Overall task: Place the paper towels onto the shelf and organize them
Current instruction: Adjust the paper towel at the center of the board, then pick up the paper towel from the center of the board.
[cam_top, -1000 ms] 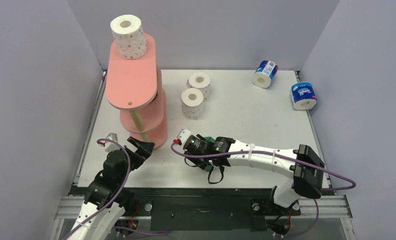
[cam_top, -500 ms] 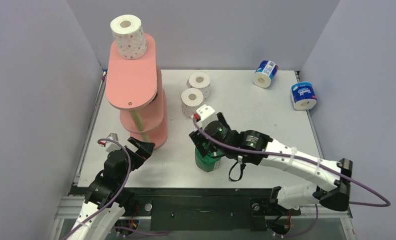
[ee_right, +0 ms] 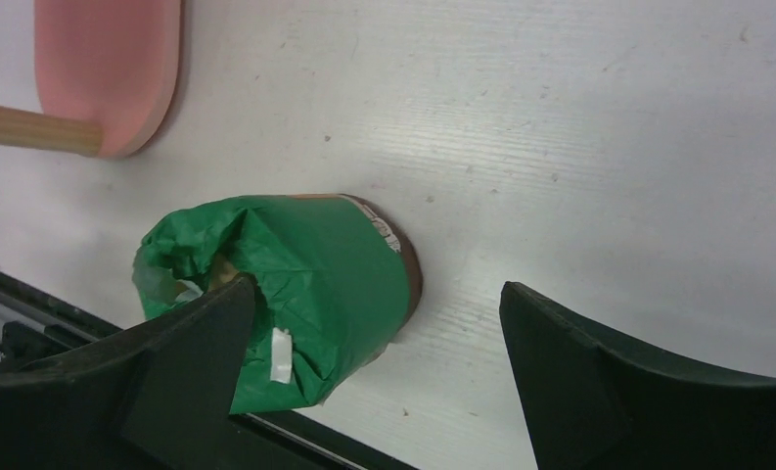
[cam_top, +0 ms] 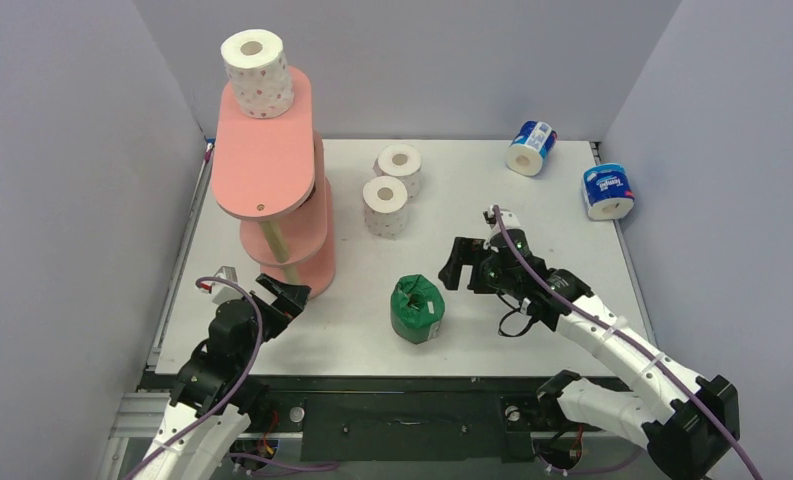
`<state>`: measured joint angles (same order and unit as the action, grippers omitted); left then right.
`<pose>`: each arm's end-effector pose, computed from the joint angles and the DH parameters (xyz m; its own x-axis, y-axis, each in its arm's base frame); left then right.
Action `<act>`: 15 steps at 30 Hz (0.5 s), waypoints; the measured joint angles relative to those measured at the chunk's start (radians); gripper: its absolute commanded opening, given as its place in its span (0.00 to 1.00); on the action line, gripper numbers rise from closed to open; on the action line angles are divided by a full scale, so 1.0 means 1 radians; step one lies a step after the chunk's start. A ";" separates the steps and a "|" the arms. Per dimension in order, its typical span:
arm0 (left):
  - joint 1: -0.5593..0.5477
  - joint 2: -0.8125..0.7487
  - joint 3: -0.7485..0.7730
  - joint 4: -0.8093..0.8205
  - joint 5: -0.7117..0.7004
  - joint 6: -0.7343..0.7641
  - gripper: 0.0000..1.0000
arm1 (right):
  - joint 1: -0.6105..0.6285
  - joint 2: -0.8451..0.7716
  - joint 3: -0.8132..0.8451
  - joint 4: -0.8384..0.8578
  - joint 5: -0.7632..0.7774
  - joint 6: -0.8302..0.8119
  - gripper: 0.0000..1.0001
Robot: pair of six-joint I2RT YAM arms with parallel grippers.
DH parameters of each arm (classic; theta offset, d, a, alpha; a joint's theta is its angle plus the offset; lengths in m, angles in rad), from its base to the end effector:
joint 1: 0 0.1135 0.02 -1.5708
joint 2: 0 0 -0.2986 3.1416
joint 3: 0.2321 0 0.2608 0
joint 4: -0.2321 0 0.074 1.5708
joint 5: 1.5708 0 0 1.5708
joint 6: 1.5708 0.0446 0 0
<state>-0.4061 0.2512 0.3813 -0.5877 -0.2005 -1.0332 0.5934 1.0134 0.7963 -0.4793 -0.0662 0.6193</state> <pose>0.0772 -0.0235 0.2281 -0.3994 -0.7445 -0.5350 -0.2344 0.6471 -0.7255 0.1755 0.1220 0.2948 -0.7813 0.1716 -0.6001 -0.1799 0.8587 0.4799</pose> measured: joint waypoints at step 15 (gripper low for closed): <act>0.000 0.039 0.000 -0.001 0.000 0.010 0.96 | 0.228 0.155 0.039 -0.008 0.113 -0.011 0.75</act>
<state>-0.4061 0.2901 0.3813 -0.5884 -0.2008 -1.0229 0.8211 1.1687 0.8349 -0.4870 0.0471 0.6083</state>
